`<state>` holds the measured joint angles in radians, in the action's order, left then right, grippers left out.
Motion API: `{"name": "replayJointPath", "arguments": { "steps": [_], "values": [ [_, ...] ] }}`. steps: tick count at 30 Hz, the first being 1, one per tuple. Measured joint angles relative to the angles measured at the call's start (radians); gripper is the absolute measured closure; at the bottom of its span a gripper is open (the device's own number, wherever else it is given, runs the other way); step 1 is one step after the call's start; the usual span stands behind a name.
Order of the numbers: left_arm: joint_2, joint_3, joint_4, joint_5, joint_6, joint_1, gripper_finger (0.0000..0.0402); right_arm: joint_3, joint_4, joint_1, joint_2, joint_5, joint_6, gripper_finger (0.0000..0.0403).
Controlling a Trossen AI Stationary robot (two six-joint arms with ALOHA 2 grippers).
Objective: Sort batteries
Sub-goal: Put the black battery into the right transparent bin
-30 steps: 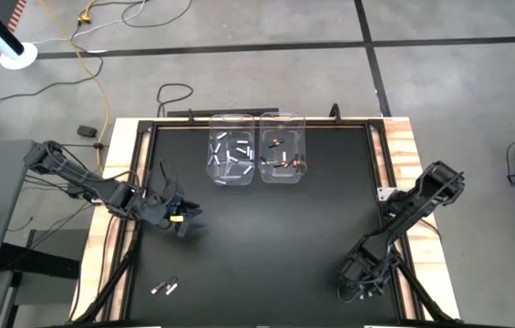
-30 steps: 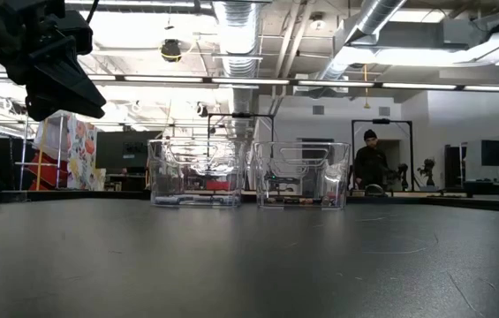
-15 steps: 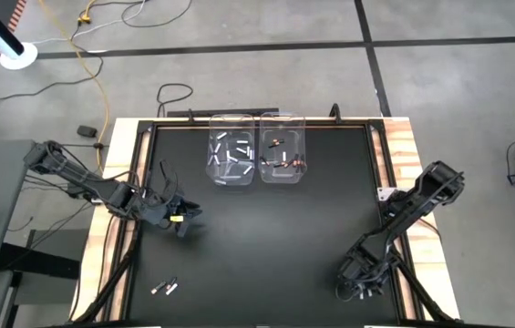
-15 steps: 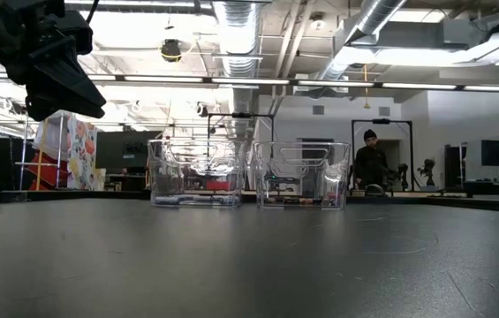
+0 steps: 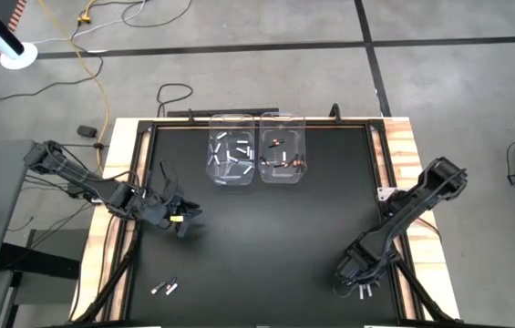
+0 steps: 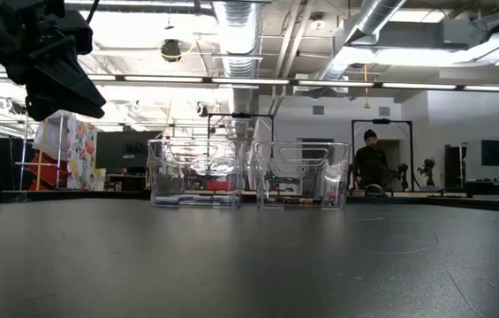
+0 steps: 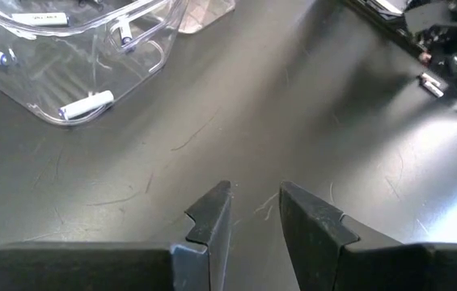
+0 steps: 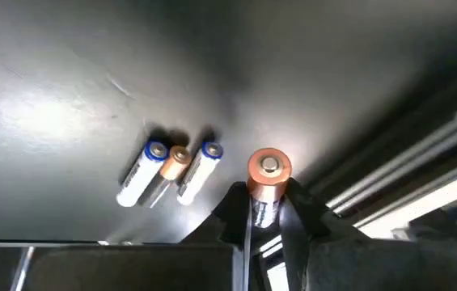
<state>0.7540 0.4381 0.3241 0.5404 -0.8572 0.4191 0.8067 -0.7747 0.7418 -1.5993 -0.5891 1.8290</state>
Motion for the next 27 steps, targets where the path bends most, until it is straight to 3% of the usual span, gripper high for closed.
{"name": "replayJointPath", "arguments": {
  "steps": [8,12,17,23,27],
  "values": [
    [0.000,0.000,0.000,0.000,0.000,0.000,0.0301,0.066,-0.170,-0.045,0.146,0.196,0.129,0.0352],
    [0.000,0.000,0.000,0.000,0.026,0.000,0.0301,0.098,-0.193,-0.076,0.212,0.381,0.187,0.0352],
    [0.000,0.000,0.000,-0.009,0.237,0.000,0.0301,0.134,-0.194,-0.133,0.259,0.643,0.191,0.0352],
    [0.000,0.000,0.000,-0.012,0.334,0.000,0.0301,0.191,-0.156,-0.256,0.266,0.916,0.043,0.0352],
    [0.000,0.000,0.000,-0.012,0.387,-0.002,0.0301,0.238,-0.090,-0.385,0.266,0.990,-0.169,0.0352]
  ]
}}
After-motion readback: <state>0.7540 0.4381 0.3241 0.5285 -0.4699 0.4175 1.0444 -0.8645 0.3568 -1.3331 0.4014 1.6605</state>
